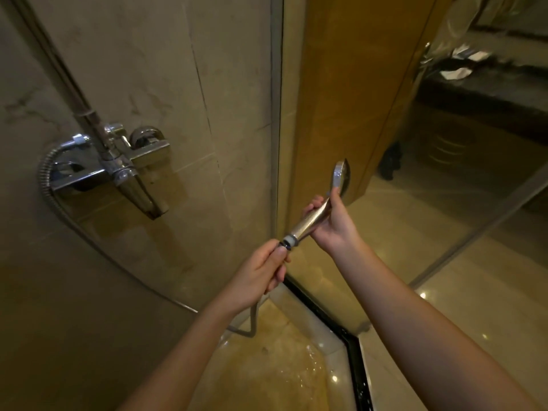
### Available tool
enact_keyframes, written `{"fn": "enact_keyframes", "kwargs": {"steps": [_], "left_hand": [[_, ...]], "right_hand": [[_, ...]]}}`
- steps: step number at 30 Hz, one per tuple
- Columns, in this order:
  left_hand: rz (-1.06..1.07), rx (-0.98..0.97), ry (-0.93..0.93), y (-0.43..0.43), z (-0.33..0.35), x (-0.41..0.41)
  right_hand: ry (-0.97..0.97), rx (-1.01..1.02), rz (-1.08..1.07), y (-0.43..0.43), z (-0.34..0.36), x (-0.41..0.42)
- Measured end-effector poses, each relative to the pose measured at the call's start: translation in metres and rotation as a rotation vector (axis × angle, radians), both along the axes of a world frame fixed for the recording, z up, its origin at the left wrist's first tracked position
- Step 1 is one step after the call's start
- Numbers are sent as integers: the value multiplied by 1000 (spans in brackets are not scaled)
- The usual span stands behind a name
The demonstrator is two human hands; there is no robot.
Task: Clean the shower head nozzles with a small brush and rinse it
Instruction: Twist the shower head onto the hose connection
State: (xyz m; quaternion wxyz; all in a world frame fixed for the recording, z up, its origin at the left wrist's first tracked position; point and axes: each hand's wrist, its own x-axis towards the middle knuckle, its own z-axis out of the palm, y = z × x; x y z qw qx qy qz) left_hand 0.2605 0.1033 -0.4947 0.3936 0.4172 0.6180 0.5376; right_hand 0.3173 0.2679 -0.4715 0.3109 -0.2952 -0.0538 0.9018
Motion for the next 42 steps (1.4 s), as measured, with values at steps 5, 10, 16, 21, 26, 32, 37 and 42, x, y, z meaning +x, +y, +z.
{"fn": "enact_keyframes", "kwargs": {"steps": [5, 10, 16, 21, 26, 32, 37, 42], "left_hand": [[53, -27, -68, 4, 4, 24], [117, -24, -113, 13, 11, 35], [142, -26, -103, 10, 19, 38], [90, -32, -69, 3, 41, 31], [119, -43, -36, -1, 48, 18], [275, 29, -38, -1, 42, 24], [320, 72, 28, 0, 55, 23], [306, -1, 83, 4, 53, 23]], "right_hand": [[-21, 176, 105, 7, 14, 15], [65, 255, 207, 13, 27, 22], [120, 487, 347, 3, 56, 19], [192, 735, 448, -6, 81, 11], [86, 1173, 627, -3, 94, 9], [34, 1220, 688, -5, 100, 4], [-118, 1247, 506, -10, 98, 3], [-77, 1328, 647, -6, 106, 10]]}}
